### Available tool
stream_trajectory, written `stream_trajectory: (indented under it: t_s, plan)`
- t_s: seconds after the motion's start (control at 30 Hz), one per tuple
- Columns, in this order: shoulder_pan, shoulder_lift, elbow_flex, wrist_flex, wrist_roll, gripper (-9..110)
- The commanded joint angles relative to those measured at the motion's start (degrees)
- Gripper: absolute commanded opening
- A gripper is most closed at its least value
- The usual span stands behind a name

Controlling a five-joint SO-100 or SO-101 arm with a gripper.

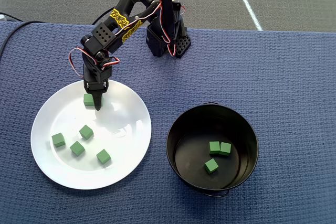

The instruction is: Pick up the items on the white plate and put them in the black container.

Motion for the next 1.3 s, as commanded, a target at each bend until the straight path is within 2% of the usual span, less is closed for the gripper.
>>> stream_trajectory:
  t_s: [0.0,0.07,0.37,0.47,0.6,0.7,0.8,0.9,0.97,1.13,1.27]
  plan:
    - [-0.2,0.3,0.9,-1.3,-1.1,12]
    - [-0.4,0.4,1.7,-1.8,-1.1,4]
    - [-0.9,4.0,2.6,-2.5,2.8,0]
    - [-4.9,8.2,-5.4,3.0,12.0,0]
    - [-18.5,16.7,-24.3,13.8,21.8,0]
    - [-32.0,19.5,-38.3,15.3,25.7,0]
    - [-46.8,16.5,-47.5,14.2,22.3,0]
    - [-56.2,10.5,-50.6,17.0,20.7,0]
    - [-59.0,7.2,-44.9,17.7,18.7,0]
    - [-60.1,1.5,-20.5,5.9,19.5,0]
    - [-60.9,-0.3,-11.4,-2.3,21.0,1]
